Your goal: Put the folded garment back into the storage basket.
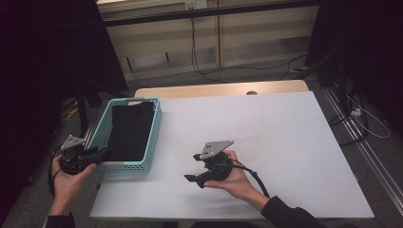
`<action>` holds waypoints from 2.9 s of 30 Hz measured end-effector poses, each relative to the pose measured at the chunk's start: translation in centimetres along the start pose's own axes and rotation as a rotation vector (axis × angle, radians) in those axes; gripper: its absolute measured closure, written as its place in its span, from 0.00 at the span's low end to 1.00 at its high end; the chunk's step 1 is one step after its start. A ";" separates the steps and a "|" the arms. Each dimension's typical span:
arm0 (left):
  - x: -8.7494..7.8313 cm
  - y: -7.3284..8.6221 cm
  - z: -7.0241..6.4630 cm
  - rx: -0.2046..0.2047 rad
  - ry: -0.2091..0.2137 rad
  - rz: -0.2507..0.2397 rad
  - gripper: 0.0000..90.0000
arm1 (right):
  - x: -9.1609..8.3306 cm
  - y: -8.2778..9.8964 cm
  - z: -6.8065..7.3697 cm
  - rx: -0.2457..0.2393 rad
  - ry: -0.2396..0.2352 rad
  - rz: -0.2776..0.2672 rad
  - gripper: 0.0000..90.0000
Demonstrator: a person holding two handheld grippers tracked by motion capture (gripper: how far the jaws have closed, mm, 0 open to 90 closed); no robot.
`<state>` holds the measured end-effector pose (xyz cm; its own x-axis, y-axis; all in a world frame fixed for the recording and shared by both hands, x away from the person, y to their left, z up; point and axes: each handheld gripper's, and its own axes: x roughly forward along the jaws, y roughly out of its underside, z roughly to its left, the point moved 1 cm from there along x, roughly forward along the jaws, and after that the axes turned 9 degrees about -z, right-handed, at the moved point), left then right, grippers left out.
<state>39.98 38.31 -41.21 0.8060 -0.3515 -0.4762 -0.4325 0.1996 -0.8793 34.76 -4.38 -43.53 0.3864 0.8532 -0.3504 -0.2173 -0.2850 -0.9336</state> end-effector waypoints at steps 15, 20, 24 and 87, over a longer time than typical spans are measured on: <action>0.0 -1.0 -1.1 -0.024 0.015 -0.143 0.12 | -0.6 0.1 -0.4 0.007 0.028 -0.011 0.26; -0.4 -1.3 -2.3 0.002 0.038 -0.166 0.07 | -0.8 0.1 -0.5 0.010 0.051 -0.017 0.21; -1.1 -1.4 -3.4 -0.001 0.048 -0.209 0.05 | -1.1 0.1 -0.5 0.000 0.086 -0.021 0.18; 0.4 1.2 -20.2 0.082 0.298 -0.181 0.04 | -19.1 7.4 -2.1 0.120 0.535 -0.102 0.11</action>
<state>31.58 19.90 -42.66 0.7081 -0.6370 -0.3047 -0.2498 0.1777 -0.9519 27.62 -23.69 -43.94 0.8052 0.5242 -0.2772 -0.2435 -0.1339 -0.9606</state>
